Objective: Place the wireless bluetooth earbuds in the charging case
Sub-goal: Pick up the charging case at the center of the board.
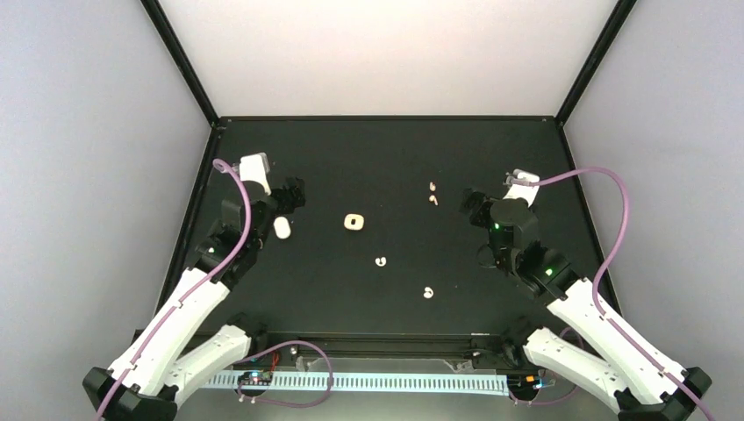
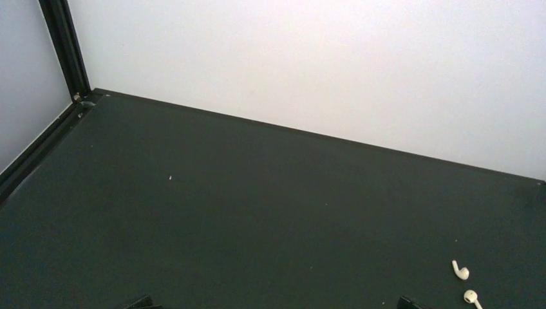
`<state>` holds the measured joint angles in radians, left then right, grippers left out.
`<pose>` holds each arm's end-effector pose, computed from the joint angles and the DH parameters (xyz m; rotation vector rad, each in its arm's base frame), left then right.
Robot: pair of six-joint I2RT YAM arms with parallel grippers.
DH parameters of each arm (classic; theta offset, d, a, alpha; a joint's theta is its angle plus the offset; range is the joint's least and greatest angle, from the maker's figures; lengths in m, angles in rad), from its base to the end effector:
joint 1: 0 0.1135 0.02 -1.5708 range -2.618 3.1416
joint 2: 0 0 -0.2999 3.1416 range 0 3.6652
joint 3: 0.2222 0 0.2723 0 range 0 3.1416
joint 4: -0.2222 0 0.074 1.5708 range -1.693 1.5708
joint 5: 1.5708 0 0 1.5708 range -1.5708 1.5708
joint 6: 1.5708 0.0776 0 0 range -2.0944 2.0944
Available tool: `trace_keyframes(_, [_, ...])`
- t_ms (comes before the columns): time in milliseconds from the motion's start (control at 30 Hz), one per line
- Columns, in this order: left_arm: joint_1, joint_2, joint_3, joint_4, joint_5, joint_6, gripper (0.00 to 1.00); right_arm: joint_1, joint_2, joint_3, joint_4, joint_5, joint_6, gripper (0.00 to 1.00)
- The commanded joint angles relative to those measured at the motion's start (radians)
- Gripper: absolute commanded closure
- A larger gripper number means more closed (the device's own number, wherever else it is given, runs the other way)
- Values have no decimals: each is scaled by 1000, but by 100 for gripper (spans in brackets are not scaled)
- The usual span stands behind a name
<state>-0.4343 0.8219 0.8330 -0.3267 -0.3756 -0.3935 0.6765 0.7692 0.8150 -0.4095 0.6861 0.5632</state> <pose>0.2113 -0.0666 0.3507 -0.2175 1.8567 -0.2181 0.1808 0.0821 0.3465 0.3407 1.8227 0.1976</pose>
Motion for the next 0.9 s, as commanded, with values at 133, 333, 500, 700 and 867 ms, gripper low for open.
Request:
trace_keyframes(133, [-1, -55, -24, 18, -39, 3, 1, -6, -93, -38, 104, -146, -166, 0])
trace_keyframes(333, [-1, -91, -53, 45, 14, 59, 1, -3, -3, 9, 151, -324, -219, 0])
trace_keyframes(500, [-2, -111, -60, 45, 38, 56, 1, 48, 231, 99, 162, -397, -195, 0])
trace_keyframes(700, [-3, -143, -75, 52, 51, 35, 1, 66, 510, 129, 234, -496, -121, 3])
trace_keyframes(867, [-3, -143, -78, 57, 95, 21, 1, 149, 777, 265, 222, -520, -158, 8])
